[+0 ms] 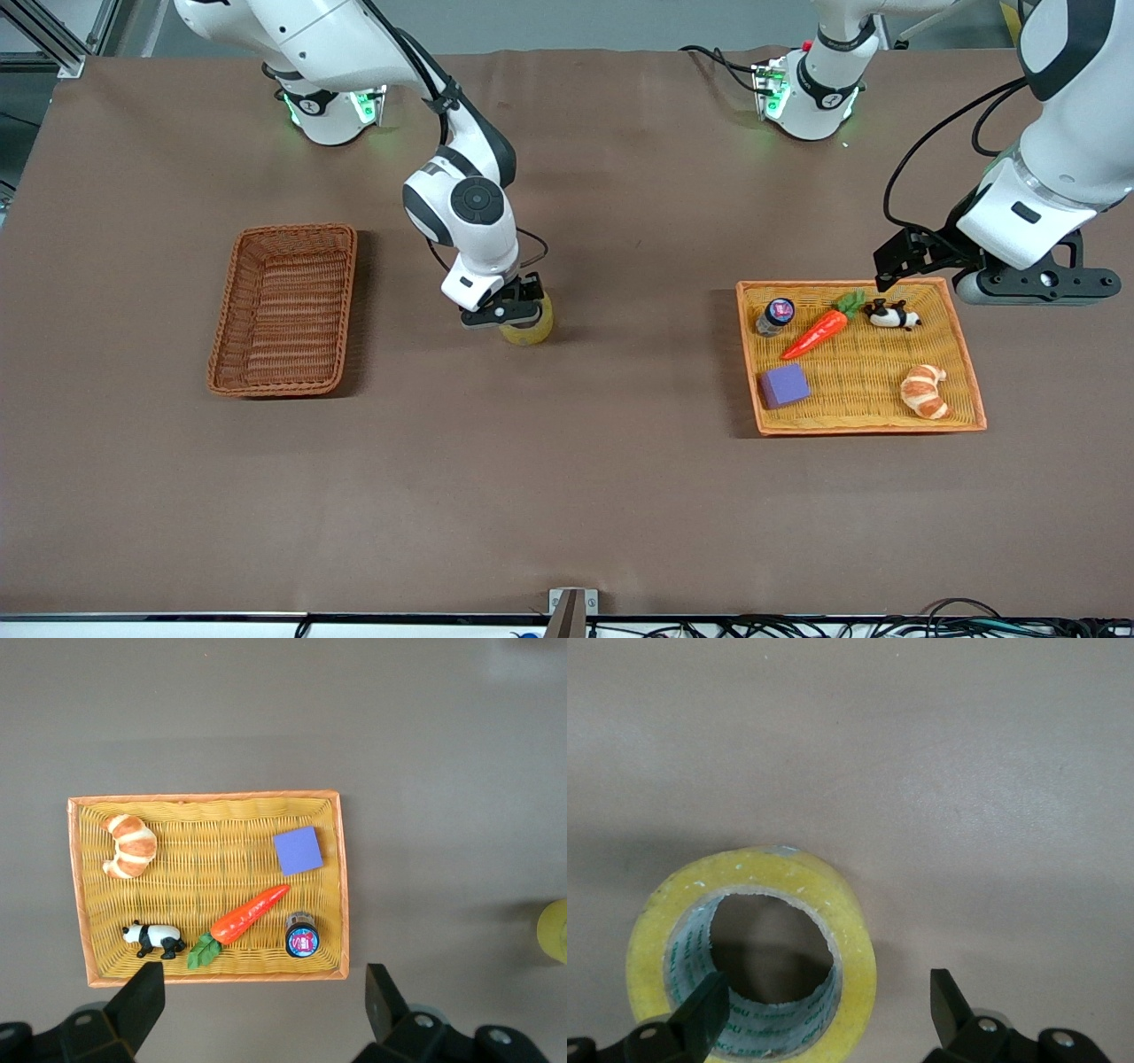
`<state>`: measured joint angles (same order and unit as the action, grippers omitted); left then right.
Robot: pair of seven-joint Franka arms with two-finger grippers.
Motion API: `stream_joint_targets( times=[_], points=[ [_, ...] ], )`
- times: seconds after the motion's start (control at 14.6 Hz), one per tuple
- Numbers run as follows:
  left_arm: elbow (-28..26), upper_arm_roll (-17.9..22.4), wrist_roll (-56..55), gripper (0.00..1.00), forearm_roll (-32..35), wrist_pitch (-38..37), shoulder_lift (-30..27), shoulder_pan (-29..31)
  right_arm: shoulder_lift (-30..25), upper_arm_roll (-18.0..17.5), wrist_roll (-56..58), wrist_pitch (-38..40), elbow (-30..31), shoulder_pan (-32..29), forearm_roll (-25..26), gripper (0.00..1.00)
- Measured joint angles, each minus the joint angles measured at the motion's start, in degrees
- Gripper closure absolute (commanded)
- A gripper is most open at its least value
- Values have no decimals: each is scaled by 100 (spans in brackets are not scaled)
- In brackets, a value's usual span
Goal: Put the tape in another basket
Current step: 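Lower the right gripper onto the tape roll rim and close it, then carry the tape with the right gripper and lower it into the basket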
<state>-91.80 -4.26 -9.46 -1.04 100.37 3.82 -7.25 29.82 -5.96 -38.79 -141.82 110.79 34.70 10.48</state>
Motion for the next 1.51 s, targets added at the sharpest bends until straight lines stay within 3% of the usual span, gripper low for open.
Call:
stream_joint_targets(
  times=[0.21, 0.34, 0.41, 0.48, 0.55, 0.75, 1.1, 1.37, 1.51],
  points=[
    [-311, 92, 141, 0, -61, 23, -214, -32, 127, 25, -39, -176, 19, 0, 41, 0],
    [-464, 129, 179, 0, -68, 19, -361, -22, 272, 29, -310, -286, 28, 0, 374, 2],
    [-536, 132, 179, 0, -68, 11, -416, -20, 332, 29, -432, -317, 29, 0, 526, 19],
    [-614, 132, 179, 0, -68, 11, -472, -19, 375, 29, -505, -331, 30, 0, 604, 47],
    [-675, 132, 178, 0, -68, 11, -521, -20, 393, 29, -533, -332, 30, 0, 641, 68],
    [-735, 132, 178, 0, -68, 12, -588, -20, 390, 25, -614, -229, 23, 0, 647, 100],
    [-738, 149, 170, 0, -68, 8, -651, 26, 340, -113, -1269, 274, -261, -76, 646, 100],
    [-739, 165, 171, 0, -68, -9, -657, 137, 110, -1222, -1335, 1156, -612, -1188, 612, 100],
    [-736, 175, 171, 0, -67, -9, -664, 138, -351, -1467, -987, 1822, -755, -1631, 307, 100]
  ],
)
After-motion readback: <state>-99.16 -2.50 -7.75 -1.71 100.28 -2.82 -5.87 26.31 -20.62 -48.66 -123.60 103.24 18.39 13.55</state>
